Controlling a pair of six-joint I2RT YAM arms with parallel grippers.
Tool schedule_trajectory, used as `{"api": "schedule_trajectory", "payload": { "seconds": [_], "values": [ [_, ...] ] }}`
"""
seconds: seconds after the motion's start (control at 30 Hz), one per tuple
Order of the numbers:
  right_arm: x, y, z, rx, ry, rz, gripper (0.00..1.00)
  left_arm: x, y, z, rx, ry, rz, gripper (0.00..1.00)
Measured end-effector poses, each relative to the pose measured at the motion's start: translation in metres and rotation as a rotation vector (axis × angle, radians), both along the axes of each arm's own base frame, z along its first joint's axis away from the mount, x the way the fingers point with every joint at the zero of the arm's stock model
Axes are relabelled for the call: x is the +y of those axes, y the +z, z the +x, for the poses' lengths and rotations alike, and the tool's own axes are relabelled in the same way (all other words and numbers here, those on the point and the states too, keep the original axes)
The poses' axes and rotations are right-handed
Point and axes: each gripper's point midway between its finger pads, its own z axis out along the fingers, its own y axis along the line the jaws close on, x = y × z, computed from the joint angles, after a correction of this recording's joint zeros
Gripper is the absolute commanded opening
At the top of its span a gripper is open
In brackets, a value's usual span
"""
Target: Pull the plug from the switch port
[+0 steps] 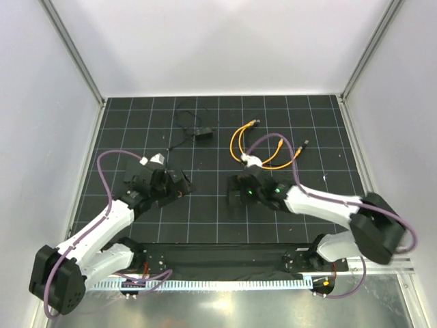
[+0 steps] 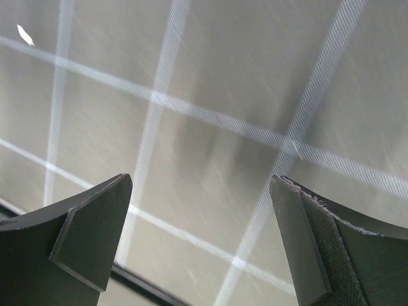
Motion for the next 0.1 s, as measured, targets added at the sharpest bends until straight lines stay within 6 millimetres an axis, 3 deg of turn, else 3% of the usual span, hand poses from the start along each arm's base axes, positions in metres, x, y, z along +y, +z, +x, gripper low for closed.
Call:
{"api": "schedule_trajectory", "payload": {
  "seconds": [0.1],
  "values": [
    [-0.031, -0.010, -0.029, 0.019, -0.022, 0.021, 1.00, -0.005, -0.010, -0.011, -0.020, -0.037, -0.043, 1.00]
  ]
}}
